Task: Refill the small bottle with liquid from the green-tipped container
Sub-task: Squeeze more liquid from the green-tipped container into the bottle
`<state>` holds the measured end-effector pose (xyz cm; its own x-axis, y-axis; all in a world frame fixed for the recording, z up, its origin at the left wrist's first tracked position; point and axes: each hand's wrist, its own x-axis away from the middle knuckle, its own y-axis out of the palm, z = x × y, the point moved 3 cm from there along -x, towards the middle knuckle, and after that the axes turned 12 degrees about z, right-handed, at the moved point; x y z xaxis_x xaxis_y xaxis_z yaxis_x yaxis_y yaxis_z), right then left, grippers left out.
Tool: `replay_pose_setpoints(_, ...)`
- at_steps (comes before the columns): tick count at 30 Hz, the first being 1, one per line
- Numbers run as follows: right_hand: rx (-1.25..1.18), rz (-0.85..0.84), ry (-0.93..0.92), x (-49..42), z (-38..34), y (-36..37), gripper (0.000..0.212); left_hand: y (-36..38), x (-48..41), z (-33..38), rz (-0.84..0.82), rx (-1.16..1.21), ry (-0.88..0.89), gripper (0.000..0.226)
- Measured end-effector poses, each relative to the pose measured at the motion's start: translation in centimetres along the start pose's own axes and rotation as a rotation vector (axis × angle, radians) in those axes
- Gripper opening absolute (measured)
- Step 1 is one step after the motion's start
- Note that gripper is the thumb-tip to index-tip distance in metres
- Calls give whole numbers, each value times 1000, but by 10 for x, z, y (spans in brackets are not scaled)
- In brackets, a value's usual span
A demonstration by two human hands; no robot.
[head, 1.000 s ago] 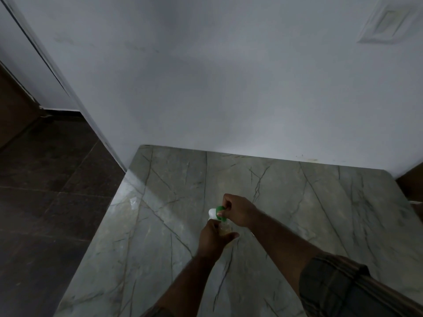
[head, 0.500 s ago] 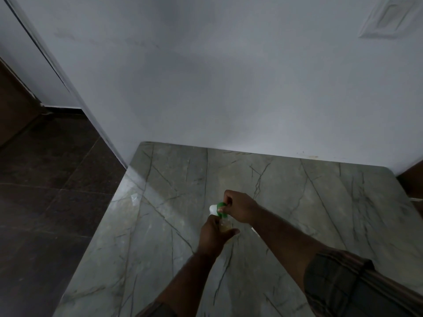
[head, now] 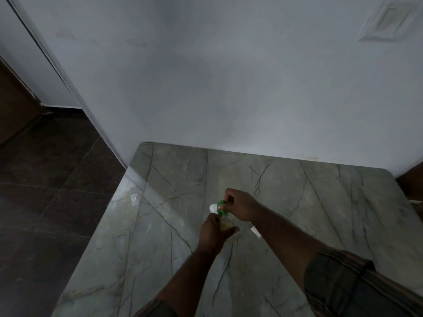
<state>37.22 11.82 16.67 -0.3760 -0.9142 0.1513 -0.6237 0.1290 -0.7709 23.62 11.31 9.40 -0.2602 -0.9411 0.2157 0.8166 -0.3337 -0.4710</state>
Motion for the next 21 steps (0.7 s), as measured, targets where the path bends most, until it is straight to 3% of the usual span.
replay_pose_setpoints(21, -91, 15, 57, 0, 9, 7, 24, 1, -1, 2, 19, -24, -35, 44)
